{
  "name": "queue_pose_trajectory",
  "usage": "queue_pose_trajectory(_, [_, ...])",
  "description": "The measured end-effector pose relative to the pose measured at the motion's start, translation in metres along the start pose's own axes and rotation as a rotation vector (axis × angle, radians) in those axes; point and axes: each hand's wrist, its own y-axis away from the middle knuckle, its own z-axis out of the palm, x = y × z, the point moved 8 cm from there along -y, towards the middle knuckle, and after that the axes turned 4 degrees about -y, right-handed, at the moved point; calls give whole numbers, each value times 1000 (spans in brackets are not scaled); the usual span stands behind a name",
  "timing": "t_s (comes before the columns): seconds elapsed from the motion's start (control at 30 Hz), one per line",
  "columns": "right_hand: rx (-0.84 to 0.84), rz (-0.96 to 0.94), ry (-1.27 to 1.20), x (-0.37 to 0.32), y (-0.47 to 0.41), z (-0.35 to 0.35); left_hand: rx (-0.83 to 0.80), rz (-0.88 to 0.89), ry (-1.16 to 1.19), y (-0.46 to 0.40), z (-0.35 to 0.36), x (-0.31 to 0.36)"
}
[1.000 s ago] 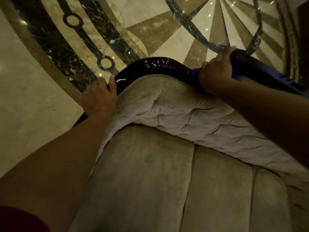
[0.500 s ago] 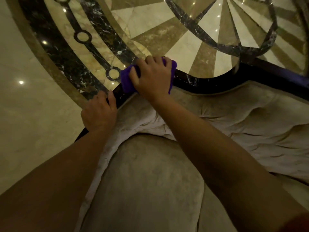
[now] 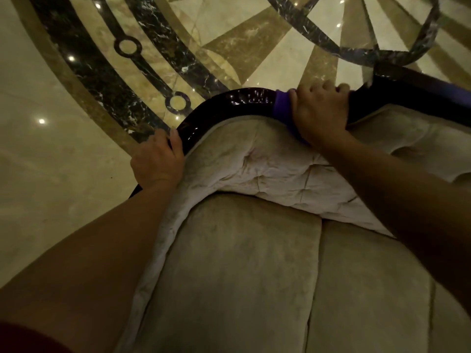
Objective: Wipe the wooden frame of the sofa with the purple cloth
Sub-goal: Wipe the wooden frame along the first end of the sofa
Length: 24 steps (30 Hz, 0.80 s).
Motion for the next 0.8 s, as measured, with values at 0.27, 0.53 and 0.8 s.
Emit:
queue_pose_trajectory(0.27, [35,-16,-109,-3,23,-16,-34,10,43,0,6,-6])
queue_pose_trajectory(0.53, [-174,303,-793,-97,81,22,-201,-2,245,10,13,-26])
queue_pose_trajectory(0.8, [-384,511,-1092,-75,282,52,-16,91,615,104,-45,-13])
